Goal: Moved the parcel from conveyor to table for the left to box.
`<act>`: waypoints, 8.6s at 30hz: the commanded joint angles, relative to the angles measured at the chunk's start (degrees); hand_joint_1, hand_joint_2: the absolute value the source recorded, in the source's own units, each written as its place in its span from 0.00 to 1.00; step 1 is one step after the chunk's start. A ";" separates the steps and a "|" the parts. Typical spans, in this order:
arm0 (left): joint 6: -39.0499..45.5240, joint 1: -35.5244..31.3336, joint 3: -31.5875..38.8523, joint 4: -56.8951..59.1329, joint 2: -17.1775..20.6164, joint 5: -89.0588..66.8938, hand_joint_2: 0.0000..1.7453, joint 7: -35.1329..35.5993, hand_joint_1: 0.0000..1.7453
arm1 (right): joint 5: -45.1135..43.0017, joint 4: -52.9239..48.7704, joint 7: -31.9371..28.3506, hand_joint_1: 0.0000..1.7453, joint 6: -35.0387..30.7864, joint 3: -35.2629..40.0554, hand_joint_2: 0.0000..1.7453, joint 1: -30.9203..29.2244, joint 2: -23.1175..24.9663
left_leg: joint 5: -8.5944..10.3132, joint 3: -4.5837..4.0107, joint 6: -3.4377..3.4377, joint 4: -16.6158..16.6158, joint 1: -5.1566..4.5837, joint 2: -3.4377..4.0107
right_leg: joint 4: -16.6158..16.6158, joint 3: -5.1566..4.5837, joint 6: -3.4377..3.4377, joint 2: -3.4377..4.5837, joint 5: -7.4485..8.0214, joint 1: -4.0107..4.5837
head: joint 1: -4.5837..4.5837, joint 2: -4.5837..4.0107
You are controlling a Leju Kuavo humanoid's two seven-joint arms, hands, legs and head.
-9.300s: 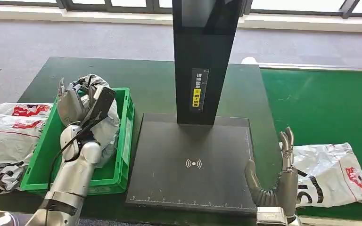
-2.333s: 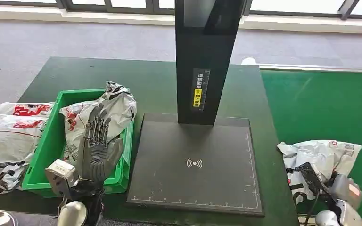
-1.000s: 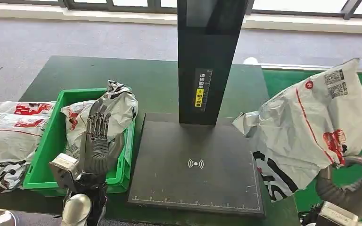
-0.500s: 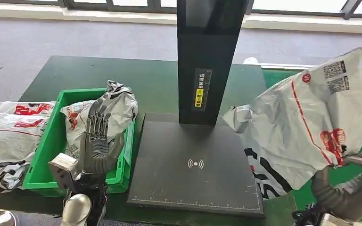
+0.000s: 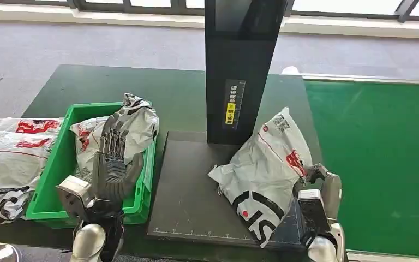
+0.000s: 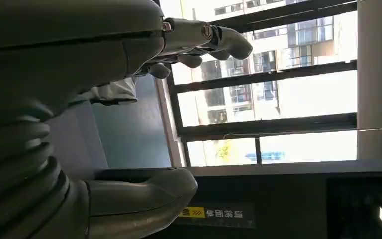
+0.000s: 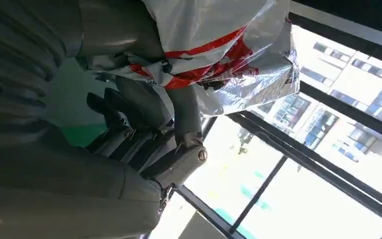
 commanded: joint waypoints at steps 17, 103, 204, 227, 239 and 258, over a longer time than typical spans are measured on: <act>-0.75 -0.73 -2.66 4.16 3.01 0.82 1.00 0.50 0.00 | 21.91 15.72 24.03 1.00 10.62 3.39 1.00 0.73 -0.16 | 0.00 0.15 -0.05 -0.14 0.02 -0.05 | -0.15 0.17 -0.08 -0.10 -0.03 0.03 | 0.00 -0.02; 10.16 -8.87 -17.41 20.84 2.16 -35.94 1.00 5.88 0.00 | -13.47 -10.19 -5.18 0.00 19.92 8.27 1.00 -2.84 3.26 | -0.12 0.29 -0.09 -0.12 0.04 0.26 | -0.14 0.18 -0.15 0.14 -0.05 0.04 | 0.00 0.00; 17.08 -7.04 -15.15 18.49 2.48 -44.31 1.00 9.07 0.00 | -10.09 -13.45 -5.18 0.00 20.51 -0.86 1.00 0.82 6.73 | -0.02 0.29 -0.11 -0.20 0.03 0.09 | -0.18 0.17 -0.20 -0.03 -0.02 0.03 | 0.00 -0.02; 7.43 -14.45 -25.05 38.70 0.63 -48.10 0.00 9.79 0.00 | -9.47 -11.69 -5.18 0.00 21.91 0.00 1.00 0.29 7.47 | -0.06 0.32 -0.10 -0.17 0.01 0.18 | -0.14 0.18 -0.18 0.09 -0.02 0.01 | 0.00 0.00; 3.11 -17.78 -29.09 56.13 -1.94 -51.76 0.00 13.89 0.00 | -8.53 -6.82 -5.18 0.00 23.63 0.22 1.00 -3.71 8.39 | -0.07 0.34 -0.12 -0.19 0.00 0.29 | -0.14 0.21 -0.19 0.19 -0.01 0.01 | 0.00 -0.02; 14.79 -18.97 -26.62 55.96 -1.59 -53.19 1.00 13.17 1.00 | -12.02 -3.29 -5.18 0.00 19.28 2.91 1.00 -6.61 5.70 | 0.05 0.52 -0.06 -0.20 0.01 0.19 | -0.16 0.41 -0.13 0.08 0.07 0.02 | 0.00 -0.02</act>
